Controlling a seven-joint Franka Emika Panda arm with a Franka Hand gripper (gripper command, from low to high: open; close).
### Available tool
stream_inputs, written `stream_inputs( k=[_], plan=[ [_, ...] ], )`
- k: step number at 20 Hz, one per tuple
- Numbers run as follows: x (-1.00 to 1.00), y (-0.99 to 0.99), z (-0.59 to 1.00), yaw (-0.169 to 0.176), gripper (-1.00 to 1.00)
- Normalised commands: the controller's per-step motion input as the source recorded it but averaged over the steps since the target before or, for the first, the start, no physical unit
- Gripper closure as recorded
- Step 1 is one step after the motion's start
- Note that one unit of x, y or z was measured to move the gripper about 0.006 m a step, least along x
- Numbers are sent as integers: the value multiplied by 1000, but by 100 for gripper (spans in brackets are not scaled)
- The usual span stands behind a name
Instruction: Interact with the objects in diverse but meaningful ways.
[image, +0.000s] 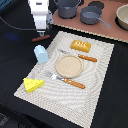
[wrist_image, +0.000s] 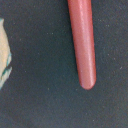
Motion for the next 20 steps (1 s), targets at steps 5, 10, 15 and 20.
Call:
stream_inputs(
  k=[5, 10, 15, 20],
  plan=[
    [-233, -51, -453, 59, -100],
    [-207, -61, -386, 58, -100],
    [-87, -49, -193, 59, 100],
    [-65, -39, -221, 55, 100]
  ],
)
